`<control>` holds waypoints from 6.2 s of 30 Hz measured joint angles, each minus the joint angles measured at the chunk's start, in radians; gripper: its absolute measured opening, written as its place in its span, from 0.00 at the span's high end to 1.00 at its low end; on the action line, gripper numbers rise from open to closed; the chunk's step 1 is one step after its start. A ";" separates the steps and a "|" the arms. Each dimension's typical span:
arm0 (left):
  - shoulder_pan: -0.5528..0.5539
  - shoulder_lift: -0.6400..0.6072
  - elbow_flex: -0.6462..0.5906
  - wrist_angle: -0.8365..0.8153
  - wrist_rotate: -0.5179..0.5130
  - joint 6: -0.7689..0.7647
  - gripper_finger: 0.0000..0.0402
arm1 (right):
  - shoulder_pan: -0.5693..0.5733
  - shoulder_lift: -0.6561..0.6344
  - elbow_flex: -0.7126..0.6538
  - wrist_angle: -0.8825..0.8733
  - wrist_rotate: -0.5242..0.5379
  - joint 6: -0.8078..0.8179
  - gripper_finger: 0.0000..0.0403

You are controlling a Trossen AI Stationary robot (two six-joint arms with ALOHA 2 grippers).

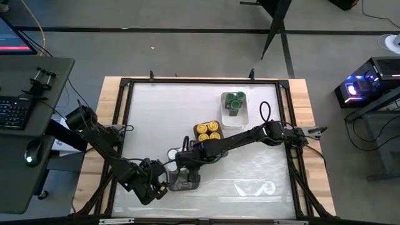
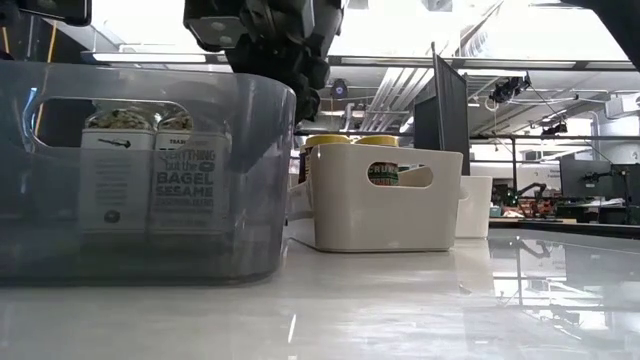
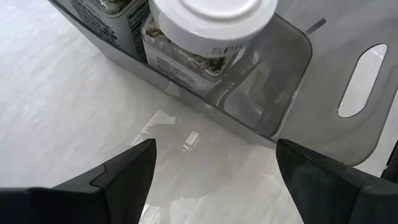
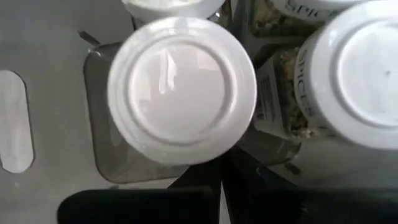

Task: Sort spices by type
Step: Put the white seasoning bottle into the black bin, then return to Home Position

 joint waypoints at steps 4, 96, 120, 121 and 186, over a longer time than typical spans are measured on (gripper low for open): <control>0.000 0.000 0.000 0.000 0.000 0.000 0.21 | 0.000 0.000 0.000 -0.028 0.000 0.000 1.00; 0.755 -1.604 -1.000 0.806 0.238 0.883 1.00 | 0.024 -1.403 -1.038 -0.030 0.149 0.767 1.00; 0.752 -1.596 -0.999 0.725 0.239 0.952 1.00 | -0.161 -1.989 -1.705 0.756 0.177 0.210 1.00; 0.752 -1.596 -0.999 0.725 0.239 0.952 1.00 | -0.193 -2.004 -1.712 0.754 0.139 0.185 1.00; 0.752 -1.624 -0.997 0.714 0.241 0.952 1.00 | -0.263 -2.329 -2.070 1.054 -0.001 0.078 1.00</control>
